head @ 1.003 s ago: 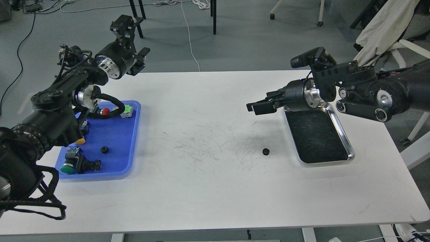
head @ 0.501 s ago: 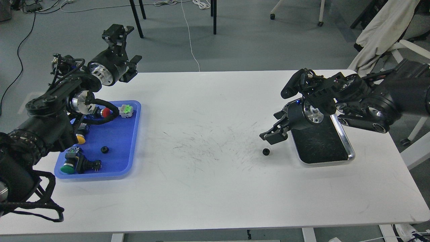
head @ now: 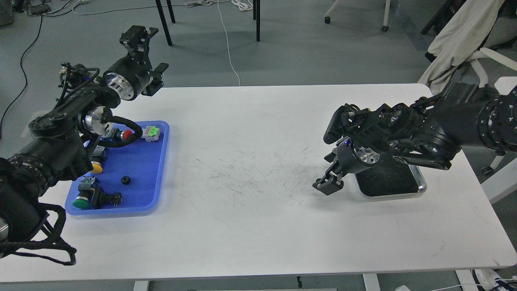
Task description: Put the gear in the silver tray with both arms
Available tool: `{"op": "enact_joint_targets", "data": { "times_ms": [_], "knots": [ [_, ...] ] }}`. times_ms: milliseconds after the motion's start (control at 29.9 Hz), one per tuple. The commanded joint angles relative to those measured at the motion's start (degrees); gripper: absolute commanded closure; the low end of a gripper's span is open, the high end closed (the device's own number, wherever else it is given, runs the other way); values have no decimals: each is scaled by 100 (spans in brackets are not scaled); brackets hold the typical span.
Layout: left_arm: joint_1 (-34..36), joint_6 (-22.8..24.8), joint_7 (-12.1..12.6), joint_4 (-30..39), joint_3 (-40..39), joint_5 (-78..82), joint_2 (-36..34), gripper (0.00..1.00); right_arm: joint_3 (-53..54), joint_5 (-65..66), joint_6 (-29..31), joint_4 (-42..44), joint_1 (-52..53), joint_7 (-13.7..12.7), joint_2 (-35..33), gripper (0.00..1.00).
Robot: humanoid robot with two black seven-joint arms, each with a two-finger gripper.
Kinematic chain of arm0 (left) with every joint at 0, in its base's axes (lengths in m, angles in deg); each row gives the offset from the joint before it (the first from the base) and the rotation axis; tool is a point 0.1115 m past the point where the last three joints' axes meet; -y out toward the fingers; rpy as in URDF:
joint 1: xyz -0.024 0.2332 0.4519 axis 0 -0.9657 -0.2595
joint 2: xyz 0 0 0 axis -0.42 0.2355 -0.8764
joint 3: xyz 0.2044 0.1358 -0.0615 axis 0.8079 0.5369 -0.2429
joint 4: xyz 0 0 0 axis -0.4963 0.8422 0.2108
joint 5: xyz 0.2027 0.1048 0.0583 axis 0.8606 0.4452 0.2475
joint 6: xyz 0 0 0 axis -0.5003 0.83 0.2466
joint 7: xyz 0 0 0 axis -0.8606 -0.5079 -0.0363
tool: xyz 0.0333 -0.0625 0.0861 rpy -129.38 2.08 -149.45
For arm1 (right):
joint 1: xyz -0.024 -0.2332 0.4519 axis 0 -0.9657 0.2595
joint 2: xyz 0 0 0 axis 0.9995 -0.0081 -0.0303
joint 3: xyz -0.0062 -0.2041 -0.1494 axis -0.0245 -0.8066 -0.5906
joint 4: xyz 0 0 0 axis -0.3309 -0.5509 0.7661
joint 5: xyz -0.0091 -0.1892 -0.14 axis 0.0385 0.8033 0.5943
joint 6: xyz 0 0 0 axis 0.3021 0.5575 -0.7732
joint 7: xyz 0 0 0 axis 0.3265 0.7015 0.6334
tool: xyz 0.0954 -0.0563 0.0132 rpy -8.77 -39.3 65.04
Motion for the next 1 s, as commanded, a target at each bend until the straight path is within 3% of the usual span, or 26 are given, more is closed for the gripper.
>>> {"op": "enact_joint_targets", "data": {
  "times_ms": [0,267,802,969],
  "knots": [
    [-1,-7,-23,-3,-20,-48,-3,3,-11,-4,-4,312,-169,1,102,9],
    [25,10,-32,6,-2,-145,-135,3,-11,-30,-22,374,-187,1,454,12],
    [8,10,-67,6,-2,-145,-197,3,-187,14,-22,471,-424,1,533,21],
    [-1,19,-67,6,-2,-145,-232,3,-195,23,-22,629,-460,1,568,33]
  ]
}}
